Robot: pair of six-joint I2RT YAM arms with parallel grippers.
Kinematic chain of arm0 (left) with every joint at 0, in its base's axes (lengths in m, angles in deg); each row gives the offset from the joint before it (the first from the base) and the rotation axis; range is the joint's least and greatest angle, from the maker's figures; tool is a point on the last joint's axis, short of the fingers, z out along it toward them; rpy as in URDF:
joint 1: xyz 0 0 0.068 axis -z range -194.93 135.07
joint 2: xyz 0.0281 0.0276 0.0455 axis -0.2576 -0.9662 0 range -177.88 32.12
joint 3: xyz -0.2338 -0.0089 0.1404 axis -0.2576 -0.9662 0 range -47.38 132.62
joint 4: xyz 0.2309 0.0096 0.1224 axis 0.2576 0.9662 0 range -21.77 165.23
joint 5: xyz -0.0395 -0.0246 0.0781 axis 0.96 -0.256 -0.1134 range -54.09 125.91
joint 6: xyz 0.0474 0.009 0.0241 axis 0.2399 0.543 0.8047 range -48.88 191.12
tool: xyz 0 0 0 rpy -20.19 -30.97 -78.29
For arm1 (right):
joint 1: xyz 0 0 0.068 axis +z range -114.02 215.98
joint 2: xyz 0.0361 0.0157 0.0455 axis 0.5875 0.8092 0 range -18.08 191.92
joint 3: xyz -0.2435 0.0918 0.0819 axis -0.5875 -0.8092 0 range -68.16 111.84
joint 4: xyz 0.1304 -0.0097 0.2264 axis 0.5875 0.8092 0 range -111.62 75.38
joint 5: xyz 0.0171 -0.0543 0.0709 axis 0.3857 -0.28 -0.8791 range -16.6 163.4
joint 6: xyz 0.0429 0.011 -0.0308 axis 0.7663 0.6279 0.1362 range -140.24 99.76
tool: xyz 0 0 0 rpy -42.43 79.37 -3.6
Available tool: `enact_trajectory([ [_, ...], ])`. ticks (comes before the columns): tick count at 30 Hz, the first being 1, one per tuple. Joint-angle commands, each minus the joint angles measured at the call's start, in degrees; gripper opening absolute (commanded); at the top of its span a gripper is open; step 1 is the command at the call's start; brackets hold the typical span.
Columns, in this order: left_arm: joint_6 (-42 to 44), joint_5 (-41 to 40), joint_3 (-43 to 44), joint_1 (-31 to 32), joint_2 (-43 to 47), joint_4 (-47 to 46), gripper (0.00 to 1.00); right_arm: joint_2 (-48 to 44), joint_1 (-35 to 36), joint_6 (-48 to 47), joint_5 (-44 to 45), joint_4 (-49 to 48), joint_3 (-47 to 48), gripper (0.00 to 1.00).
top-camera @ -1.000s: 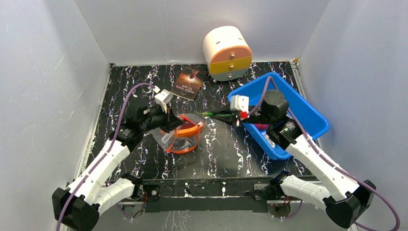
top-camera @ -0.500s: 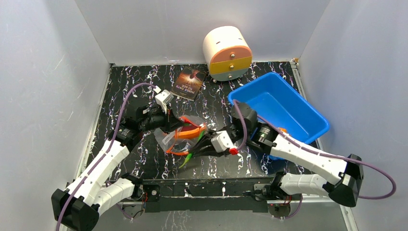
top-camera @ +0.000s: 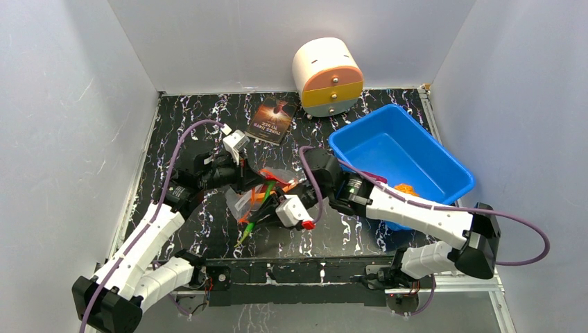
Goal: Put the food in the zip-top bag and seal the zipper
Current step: Place the fake vegetable in the zipper food storage bag.
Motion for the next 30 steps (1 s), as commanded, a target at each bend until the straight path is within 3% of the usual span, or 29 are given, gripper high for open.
enact_trajectory([
  [1, -0.7, 3.9, 2.8, -0.2, 2.2, -0.9, 0.0, 2.8, 0.3, -11.2, 9.2, 11.2, 5.4, 0.0],
  [12, 2.0, 5.7, 3.9, -0.2, 2.2, 3.0, 0.0, 2.6, -1.1, -13.4, 20.3, 15.8, 1.5, 0.0],
  [21, 1.4, 8.4, 3.5, -0.1, 3.0, 1.4, 0.0, -0.2, -3.7, -8.1, 24.0, 6.0, -7.3, 0.0],
  [30, 4.2, 8.1, 5.3, -0.2, 1.9, 4.2, 0.0, 0.9, -5.4, -7.9, 29.7, 6.0, -8.2, 0.0],
])
